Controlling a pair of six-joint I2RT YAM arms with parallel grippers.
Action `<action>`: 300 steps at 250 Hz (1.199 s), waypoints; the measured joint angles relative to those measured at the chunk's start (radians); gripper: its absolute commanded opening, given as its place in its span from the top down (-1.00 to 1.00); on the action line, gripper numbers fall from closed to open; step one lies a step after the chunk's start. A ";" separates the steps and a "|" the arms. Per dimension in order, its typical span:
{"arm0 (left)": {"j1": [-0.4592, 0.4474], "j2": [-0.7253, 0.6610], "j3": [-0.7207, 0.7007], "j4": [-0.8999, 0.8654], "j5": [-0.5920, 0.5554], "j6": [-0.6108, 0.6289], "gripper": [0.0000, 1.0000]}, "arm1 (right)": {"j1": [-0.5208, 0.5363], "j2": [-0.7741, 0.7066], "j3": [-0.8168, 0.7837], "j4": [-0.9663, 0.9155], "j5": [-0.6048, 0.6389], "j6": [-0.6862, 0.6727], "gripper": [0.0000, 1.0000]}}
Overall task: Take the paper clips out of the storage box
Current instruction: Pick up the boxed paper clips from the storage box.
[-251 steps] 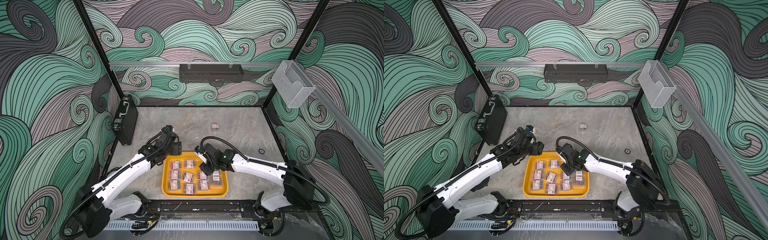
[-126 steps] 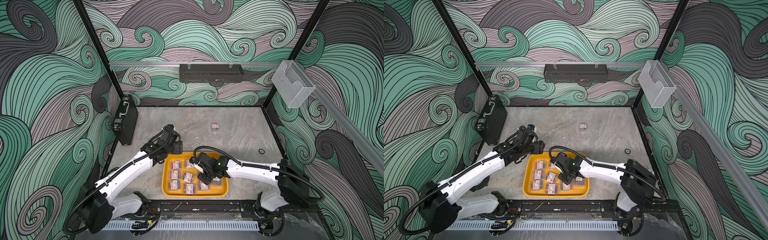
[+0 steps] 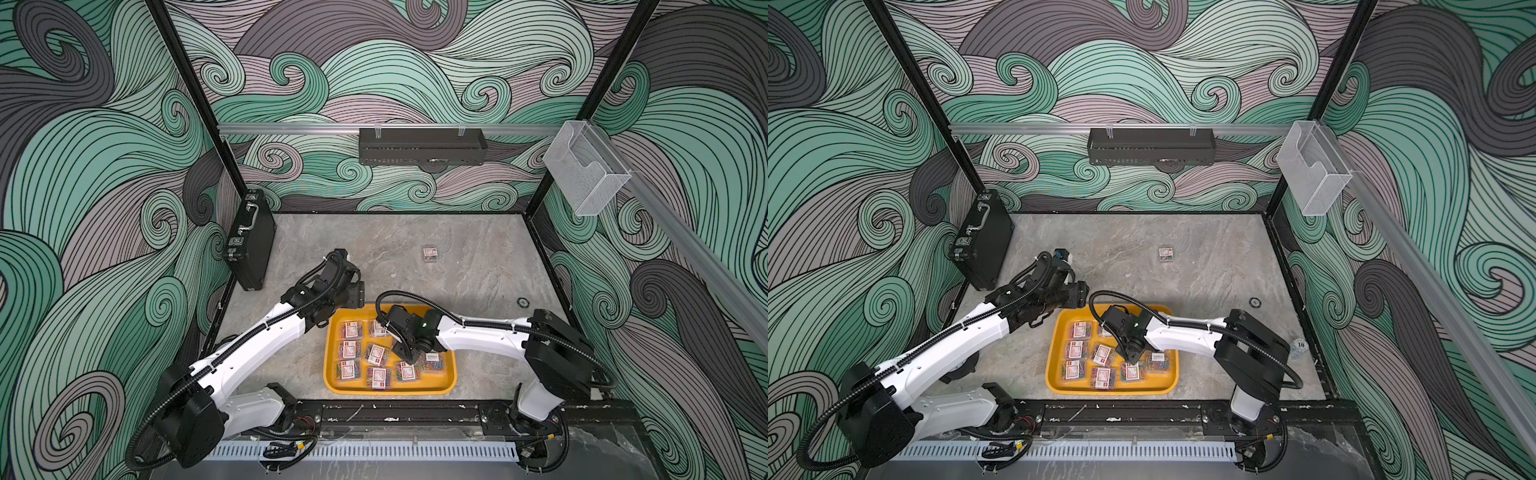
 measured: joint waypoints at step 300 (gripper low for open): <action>-0.004 -0.079 -0.002 -0.020 -0.017 0.000 -0.56 | -0.101 0.083 0.049 0.072 -0.090 0.073 -0.33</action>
